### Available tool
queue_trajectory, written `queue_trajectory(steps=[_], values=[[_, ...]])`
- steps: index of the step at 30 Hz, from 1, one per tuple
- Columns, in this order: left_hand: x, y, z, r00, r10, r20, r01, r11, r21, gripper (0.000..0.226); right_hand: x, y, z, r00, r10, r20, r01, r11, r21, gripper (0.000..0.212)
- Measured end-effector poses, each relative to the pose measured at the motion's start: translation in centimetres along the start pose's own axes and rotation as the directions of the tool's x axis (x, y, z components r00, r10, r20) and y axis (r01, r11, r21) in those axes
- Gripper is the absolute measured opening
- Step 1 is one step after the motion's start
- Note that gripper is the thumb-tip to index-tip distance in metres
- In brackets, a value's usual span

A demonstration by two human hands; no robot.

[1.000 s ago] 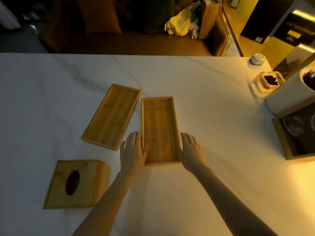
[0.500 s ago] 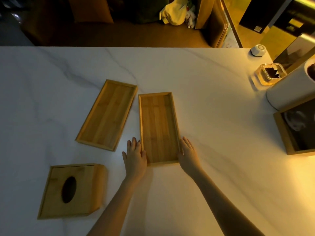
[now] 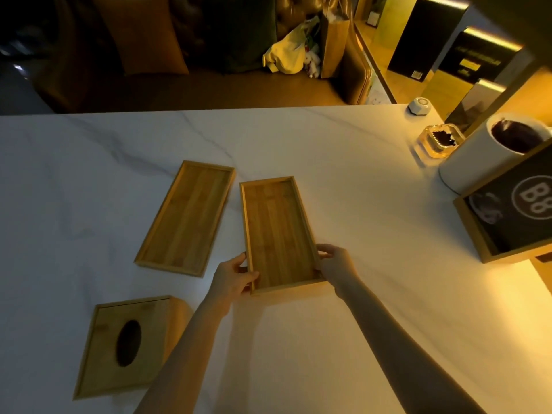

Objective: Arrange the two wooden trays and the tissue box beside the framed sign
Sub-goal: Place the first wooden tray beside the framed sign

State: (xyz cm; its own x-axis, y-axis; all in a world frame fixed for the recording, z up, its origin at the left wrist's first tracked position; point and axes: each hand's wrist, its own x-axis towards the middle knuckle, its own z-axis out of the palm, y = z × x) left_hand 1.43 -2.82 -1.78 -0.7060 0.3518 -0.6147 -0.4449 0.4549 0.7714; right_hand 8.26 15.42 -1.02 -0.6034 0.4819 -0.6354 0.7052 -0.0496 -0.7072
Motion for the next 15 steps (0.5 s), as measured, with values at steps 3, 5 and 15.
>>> queue_trajectory(steps=[3, 5, 15], values=[[-0.5, 0.4, -0.9, 0.999, -0.02, 0.042, 0.023, 0.997, -0.075, 0.049, -0.9, -0.6, -0.8, 0.998, -0.052, 0.041, 0.053, 0.998, -0.023, 0.037], [-0.8, 0.8, -1.2, 0.998, -0.018, 0.066, 0.024, 0.995, -0.096, 0.048, -1.4, -0.8, -1.4, 0.993, -0.094, 0.068, 0.096, 0.995, -0.026, 0.037], [-2.9, 5.1, 2.0, 0.983, 0.181, 0.03, -0.178, 0.981, -0.071, 0.055, -2.8, -0.7, -6.5, 0.965, -0.259, 0.036, 0.255, 0.964, 0.079, 0.04]])
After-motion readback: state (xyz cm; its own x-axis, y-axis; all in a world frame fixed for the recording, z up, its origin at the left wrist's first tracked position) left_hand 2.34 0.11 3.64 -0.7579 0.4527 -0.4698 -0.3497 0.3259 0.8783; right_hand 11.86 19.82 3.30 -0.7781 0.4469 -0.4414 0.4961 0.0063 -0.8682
